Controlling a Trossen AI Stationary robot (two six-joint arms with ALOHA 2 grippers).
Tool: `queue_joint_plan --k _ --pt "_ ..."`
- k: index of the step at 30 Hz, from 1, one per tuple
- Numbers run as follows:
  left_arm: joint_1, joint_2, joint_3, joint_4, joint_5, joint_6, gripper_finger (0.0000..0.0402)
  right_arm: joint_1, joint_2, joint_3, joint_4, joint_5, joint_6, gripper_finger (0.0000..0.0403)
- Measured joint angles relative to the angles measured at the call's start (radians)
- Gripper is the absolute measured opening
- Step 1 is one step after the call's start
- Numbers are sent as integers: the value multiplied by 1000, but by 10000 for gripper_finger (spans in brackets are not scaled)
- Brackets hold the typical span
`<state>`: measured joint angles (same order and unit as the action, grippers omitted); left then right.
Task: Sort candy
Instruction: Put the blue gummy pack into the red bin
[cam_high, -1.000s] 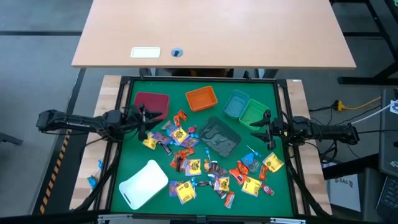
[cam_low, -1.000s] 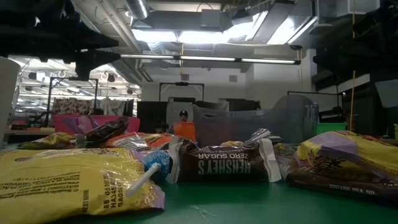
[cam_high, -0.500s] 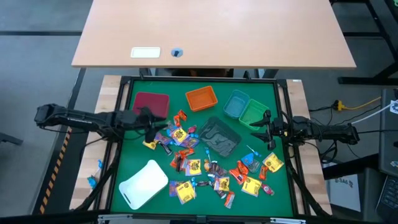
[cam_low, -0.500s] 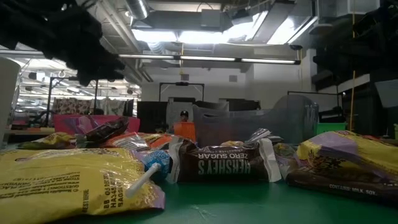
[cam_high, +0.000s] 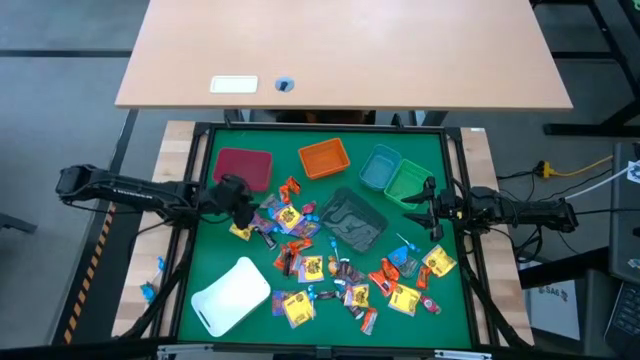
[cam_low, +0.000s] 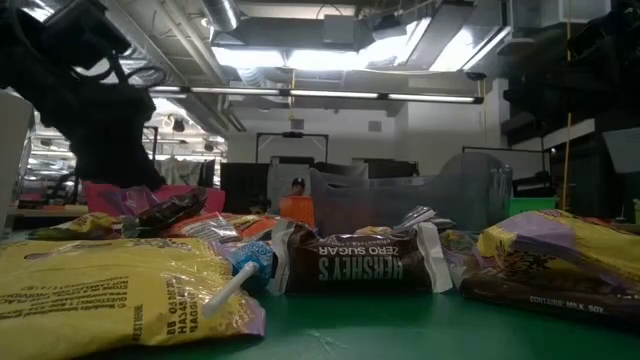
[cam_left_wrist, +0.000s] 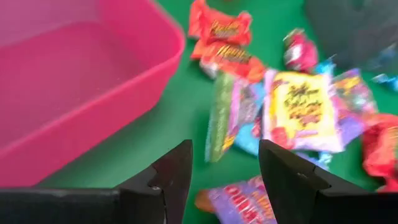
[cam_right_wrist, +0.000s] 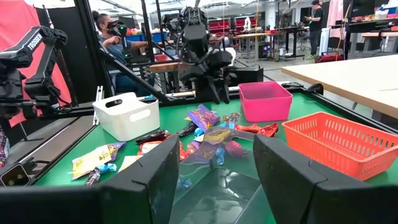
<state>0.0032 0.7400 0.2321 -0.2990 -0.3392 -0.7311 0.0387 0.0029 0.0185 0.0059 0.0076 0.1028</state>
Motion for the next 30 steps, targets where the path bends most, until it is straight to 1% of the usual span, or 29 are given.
queue_joint_plan --k 6,15,20,26,30 --pt "0 70 -10 15 -40 -52 173 0 0 0 -1 0 0 205" --pt "0 192 -10 120 -43 -48 173 0 0 0 -3 0 0 205" --pt "0 255 -10 221 -43 -45 173 0 0 0 -3 0 0 205" --pt "0 326 -10 267 -42 -46 173 0 0 0 -4 0 -1 205" --pt "0 373 -10 340 -41 -45 173 0 0 1 -4 0 -2 205"
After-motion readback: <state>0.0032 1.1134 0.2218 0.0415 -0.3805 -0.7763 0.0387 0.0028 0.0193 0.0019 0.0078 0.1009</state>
